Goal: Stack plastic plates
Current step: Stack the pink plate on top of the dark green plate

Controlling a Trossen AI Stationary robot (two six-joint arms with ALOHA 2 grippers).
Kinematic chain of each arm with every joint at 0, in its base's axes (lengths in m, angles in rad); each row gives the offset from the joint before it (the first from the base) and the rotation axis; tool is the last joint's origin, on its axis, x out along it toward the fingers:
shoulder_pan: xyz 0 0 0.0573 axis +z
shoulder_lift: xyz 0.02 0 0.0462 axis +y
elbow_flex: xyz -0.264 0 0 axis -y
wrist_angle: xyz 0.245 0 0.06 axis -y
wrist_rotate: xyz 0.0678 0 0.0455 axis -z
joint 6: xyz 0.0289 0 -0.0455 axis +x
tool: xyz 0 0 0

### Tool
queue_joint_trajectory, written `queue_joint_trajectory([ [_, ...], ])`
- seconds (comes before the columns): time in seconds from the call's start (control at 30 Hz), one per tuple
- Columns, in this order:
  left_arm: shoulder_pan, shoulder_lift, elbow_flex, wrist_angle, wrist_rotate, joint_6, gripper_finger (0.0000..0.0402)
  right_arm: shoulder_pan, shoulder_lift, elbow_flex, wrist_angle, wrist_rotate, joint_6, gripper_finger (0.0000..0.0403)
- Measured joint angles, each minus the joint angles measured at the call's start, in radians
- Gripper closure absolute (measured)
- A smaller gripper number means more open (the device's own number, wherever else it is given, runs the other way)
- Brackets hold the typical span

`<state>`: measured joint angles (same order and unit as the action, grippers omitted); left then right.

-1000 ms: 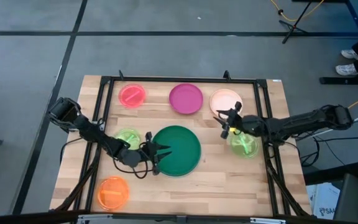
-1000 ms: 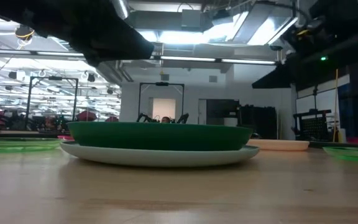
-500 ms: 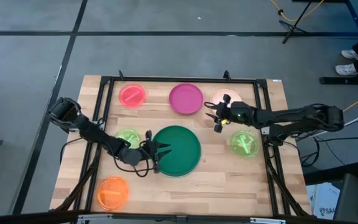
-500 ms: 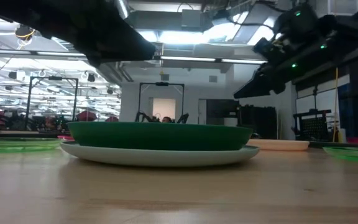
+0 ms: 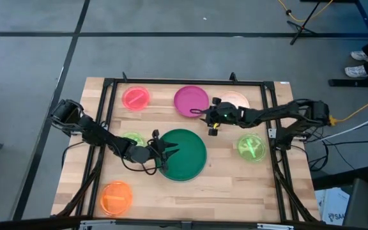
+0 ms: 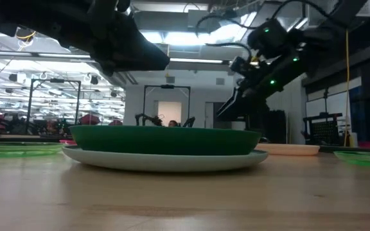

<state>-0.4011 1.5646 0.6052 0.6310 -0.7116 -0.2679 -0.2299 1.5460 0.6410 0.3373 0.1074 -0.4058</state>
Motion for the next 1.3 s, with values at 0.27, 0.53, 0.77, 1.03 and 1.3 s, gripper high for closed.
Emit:
queue_joint_trajectory([
  [0.27, 0.000, 0.000, 0.000, -0.003, 0.000, -0.018, 0.0303, -0.003, 0.139, 0.124, -0.111, 0.006, -0.048, 0.0247],
  [0.53, -0.001, 0.000, 0.000, -0.011, 0.000, -0.021, 0.0303, -0.055, 0.242, 0.184, -0.149, 0.012, -0.048, 0.0247],
  [0.77, -0.001, 0.000, 0.000, -0.018, 0.000, -0.043, 0.0303, -0.095, 0.288, 0.193, -0.149, -0.034, -0.046, 0.0247],
  [1.03, 0.004, 0.000, 0.000, -0.018, 0.000, -0.044, 0.0303, -0.100, 0.293, 0.193, -0.129, -0.033, -0.048, 0.0275],
  [1.3, 0.004, 0.000, 0.000, -0.018, 0.061, -0.044, 0.0303, -0.100, 0.293, 0.193, -0.116, -0.056, -0.048, 0.0332],
])
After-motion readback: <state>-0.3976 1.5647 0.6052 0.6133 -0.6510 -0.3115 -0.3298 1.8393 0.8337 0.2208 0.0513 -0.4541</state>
